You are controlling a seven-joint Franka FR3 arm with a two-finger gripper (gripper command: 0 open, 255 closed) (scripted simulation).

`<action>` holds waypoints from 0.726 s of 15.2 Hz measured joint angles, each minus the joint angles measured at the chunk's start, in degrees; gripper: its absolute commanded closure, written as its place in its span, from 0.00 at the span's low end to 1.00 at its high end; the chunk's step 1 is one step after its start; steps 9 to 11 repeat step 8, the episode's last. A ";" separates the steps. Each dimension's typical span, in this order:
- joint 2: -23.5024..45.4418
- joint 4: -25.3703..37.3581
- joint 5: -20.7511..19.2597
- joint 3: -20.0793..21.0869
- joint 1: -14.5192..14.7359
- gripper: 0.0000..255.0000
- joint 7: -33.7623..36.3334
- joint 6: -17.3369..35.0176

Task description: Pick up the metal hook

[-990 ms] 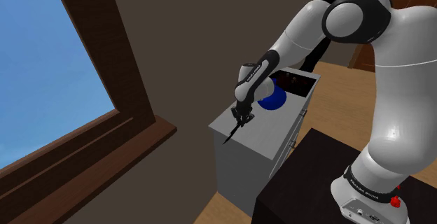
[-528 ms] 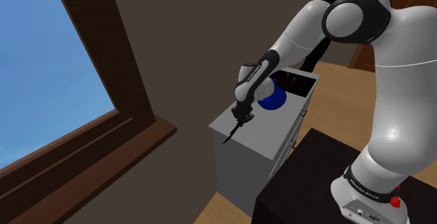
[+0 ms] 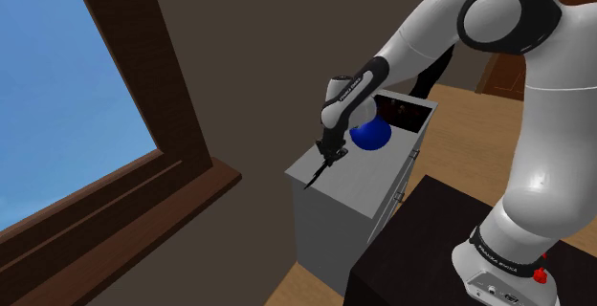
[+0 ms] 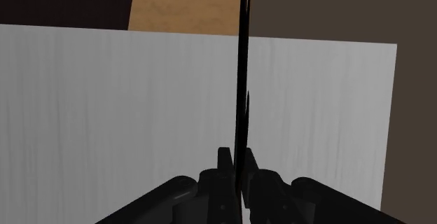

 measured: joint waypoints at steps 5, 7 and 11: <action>-3.42 -0.28 -0.01 0.00 -0.16 1.00 0.22 -3.14; -4.81 -0.13 -0.03 -0.01 -0.23 1.00 0.34 -4.67; -5.22 -0.21 -0.03 0.02 -0.19 1.00 0.44 -4.98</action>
